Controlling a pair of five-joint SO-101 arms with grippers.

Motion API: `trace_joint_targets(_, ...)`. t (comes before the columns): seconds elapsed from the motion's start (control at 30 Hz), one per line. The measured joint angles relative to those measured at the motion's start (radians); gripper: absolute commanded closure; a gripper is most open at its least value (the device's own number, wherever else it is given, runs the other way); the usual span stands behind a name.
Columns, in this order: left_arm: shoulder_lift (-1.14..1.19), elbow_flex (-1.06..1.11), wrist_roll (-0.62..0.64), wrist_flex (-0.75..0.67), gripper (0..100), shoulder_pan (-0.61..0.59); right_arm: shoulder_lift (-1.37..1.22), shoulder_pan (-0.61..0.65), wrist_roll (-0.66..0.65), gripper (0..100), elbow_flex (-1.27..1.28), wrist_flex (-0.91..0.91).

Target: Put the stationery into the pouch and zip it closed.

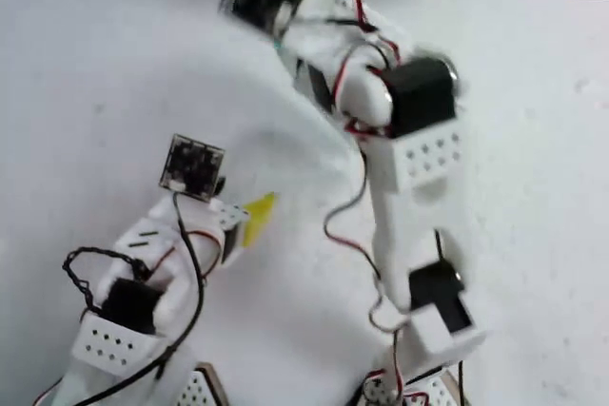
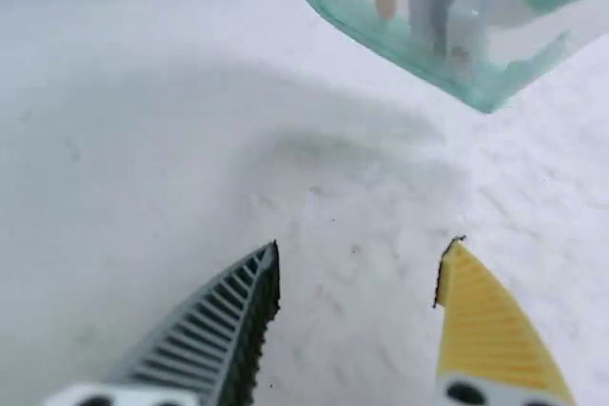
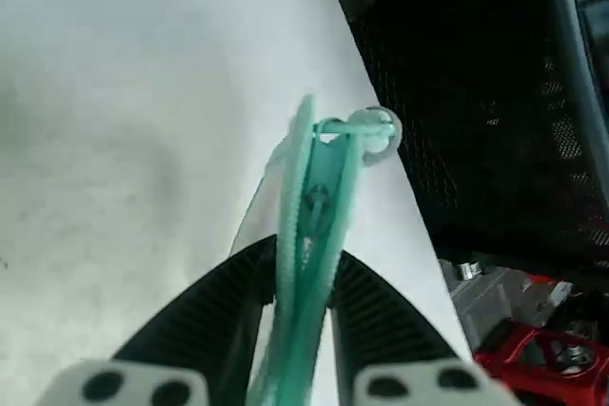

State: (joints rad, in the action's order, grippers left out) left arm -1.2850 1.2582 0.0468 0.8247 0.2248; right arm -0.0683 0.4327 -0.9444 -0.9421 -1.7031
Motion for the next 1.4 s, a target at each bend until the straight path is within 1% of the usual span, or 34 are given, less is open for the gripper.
trace_joint_targets(0.07,0.000,0.000,0.000,-0.009,72,-0.037,0.092,0.000,-0.078,98.1,0.114,0.000)
trace_joint_targets(0.13,0.000,0.000,0.000,-0.021,72,-0.080,0.199,0.000,-0.187,98.1,0.265,0.000)
trace_joint_targets(0.2,0.000,0.000,0.008,-0.032,72,-0.117,0.310,0.000,-0.325,98.1,0.451,0.000)
trace_joint_targets(0.37,0.000,0.000,0.110,-0.037,72,-0.189,0.635,0.009,-0.681,98.1,0.950,0.000)
trace_joint_targets(0.4,0.000,0.000,0.117,-0.037,72,-0.189,0.712,0.009,-0.732,98.1,1.031,0.003)
trace_joint_targets(0.47,0.000,0.000,0.121,-0.037,72,-0.184,0.809,0.011,-0.776,98.1,1.171,0.029)
trace_joint_targets(0.57,0.000,0.000,0.124,-0.037,72,-0.163,0.919,0.011,-0.792,98.1,1.329,0.115)
trace_joint_targets(0.7,0.000,0.000,0.124,-0.037,72,-0.078,1.014,0.011,-0.798,98.1,1.493,0.230)
trace_joint_targets(0.8,0.000,0.000,0.080,-0.037,72,-0.002,1.062,0.011,-0.795,98.1,1.567,0.339)
trace_joint_targets(0.87,0.000,0.000,0.066,-0.037,72,0.018,1.082,0.011,-0.735,98.1,1.597,0.414)
trace_joint_targets(1.0,0.000,0.000,0.058,-0.037,72,0.025,1.108,0.011,-0.532,98.1,1.617,0.554)
trace_joint_targets(1.03,0.000,0.000,0.058,-0.037,72,0.025,1.108,0.011,-0.497,98.1,1.619,0.569)
trace_joint_targets(1.1,0.000,0.000,0.058,-0.034,71,0.025,1.112,0.011,-0.468,98.1,1.620,0.585)
trace_joint_targets(1.2,-0.052,-0.020,0.058,0.041,71,0.025,1.119,0.011,-0.459,98.1,1.628,0.589)
trace_joint_targets(1.33,-0.216,-0.029,0.058,0.152,71,0.034,1.123,0.011,-0.453,98.1,1.639,0.591)
trace_joint_targets(1.4,-0.315,-0.006,0.058,0.153,72,0.060,1.134,0.035,-0.451,98.1,1.659,0.591)
